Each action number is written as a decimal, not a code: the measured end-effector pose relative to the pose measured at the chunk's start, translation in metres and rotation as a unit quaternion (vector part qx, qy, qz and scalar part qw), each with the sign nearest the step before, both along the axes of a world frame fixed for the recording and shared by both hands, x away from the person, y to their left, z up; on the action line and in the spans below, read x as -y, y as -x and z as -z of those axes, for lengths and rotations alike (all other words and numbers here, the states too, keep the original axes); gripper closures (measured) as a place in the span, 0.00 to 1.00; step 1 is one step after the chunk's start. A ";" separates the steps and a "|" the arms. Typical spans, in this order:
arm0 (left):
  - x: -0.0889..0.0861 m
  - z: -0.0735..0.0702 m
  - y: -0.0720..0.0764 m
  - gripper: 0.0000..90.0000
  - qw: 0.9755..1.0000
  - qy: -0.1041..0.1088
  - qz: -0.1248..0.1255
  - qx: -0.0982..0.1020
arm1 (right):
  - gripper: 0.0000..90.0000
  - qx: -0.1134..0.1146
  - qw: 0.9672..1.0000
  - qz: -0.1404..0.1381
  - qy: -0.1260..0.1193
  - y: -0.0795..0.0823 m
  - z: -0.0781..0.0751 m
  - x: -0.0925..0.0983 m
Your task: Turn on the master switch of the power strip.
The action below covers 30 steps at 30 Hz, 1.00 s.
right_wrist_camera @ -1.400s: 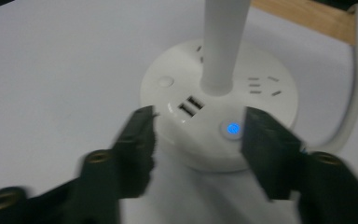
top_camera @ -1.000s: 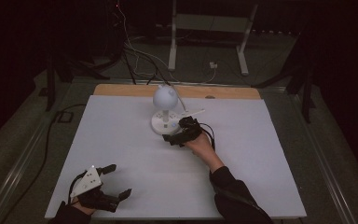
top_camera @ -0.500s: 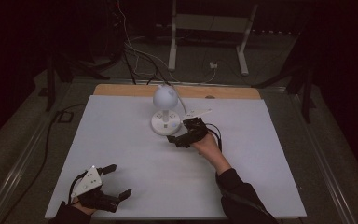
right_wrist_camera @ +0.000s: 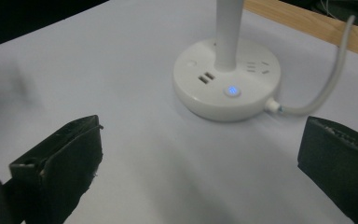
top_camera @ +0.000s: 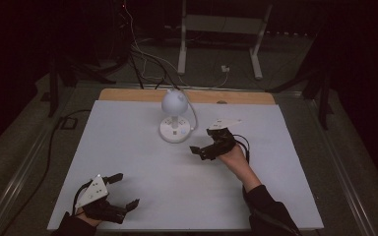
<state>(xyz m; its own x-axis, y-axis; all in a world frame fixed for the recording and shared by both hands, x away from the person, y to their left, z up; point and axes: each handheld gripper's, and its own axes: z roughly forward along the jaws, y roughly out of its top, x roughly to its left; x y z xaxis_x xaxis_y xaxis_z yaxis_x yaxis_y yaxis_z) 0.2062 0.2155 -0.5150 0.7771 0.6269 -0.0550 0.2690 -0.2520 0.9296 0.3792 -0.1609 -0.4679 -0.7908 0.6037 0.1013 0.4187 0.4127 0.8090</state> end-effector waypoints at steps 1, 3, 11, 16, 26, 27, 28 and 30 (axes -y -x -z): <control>0.000 0.000 0.000 0.00 1.000 0.000 0.000 0.000 | 0.00 0.000 1.000 0.001 0.000 0.002 0.000 0.003; 0.000 0.000 0.000 0.00 1.000 0.000 0.000 0.000 | 0.00 0.002 1.000 0.001 -0.001 0.006 0.001 0.009; 0.000 0.000 0.000 0.00 1.000 0.000 0.000 0.000 | 0.00 0.006 1.000 0.007 -0.004 0.021 0.007 0.035; 0.000 0.000 0.000 0.00 1.000 0.000 0.001 -0.001 | 0.00 0.003 1.000 0.012 0.002 0.030 0.013 0.049; 0.000 0.000 0.000 0.00 1.000 0.001 0.001 -0.001 | 0.00 -0.005 1.000 0.017 0.022 0.055 0.029 0.072; 0.000 -0.001 0.000 0.00 1.000 0.001 0.001 -0.001 | 0.00 -0.006 1.000 0.017 0.025 0.057 0.030 0.074; 0.000 -0.001 0.000 0.00 1.000 0.001 0.001 0.000 | 0.00 -0.005 0.999 0.017 0.026 0.060 0.031 0.076; 0.000 -0.001 0.000 0.00 1.000 0.001 0.000 0.000 | 0.00 -0.004 0.999 0.019 0.027 0.065 0.033 0.079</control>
